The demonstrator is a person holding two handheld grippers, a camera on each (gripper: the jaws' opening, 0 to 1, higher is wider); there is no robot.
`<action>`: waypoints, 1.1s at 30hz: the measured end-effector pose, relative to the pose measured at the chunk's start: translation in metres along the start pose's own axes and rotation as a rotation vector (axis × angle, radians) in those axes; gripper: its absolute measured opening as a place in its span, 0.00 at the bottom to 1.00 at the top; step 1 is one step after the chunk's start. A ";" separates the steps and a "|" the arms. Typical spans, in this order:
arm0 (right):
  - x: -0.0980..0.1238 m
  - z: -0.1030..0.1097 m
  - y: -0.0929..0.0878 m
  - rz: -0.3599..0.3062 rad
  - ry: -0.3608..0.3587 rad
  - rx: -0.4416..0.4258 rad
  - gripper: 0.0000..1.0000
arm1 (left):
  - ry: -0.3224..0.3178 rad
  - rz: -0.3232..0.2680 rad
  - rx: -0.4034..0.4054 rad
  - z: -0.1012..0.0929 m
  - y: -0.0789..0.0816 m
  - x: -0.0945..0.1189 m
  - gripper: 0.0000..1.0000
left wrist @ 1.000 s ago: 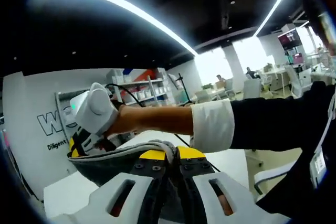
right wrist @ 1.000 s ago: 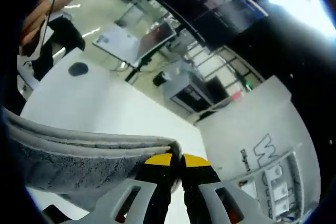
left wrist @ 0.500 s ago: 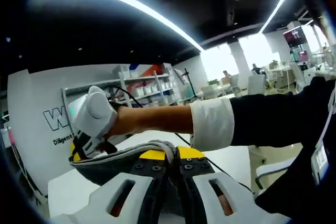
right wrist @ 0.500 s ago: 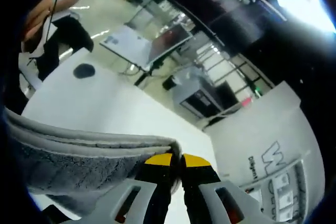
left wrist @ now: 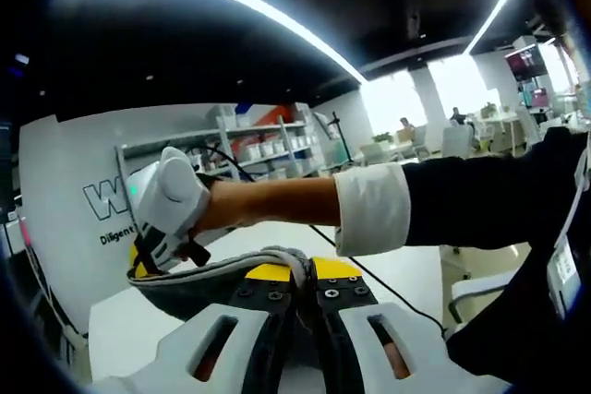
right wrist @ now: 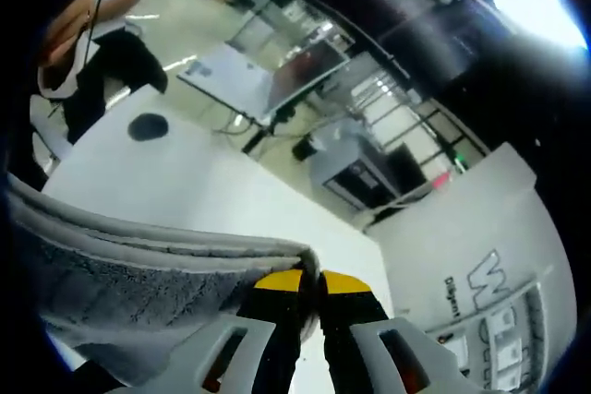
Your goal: Open the folded towel by lifting each exposed corner and separating the folded layers until the towel lies flat within the target outline without major curled edges
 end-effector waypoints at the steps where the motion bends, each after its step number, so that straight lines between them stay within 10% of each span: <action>1: 0.000 0.000 0.000 -0.001 0.000 -0.001 0.01 | 0.000 0.001 0.000 0.000 -0.001 0.001 0.05; 33: -0.059 0.065 0.028 -0.025 0.114 0.058 0.02 | 0.046 0.101 0.054 0.004 -0.069 0.059 0.05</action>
Point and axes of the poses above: the point that each gripper's makers call its tool centre point, and the gripper's own axes: x roughly backward along the fingers, z roughly to its left, y roughly out of its top, the point moved 1 cm from there along x, roughly backward along the fingers
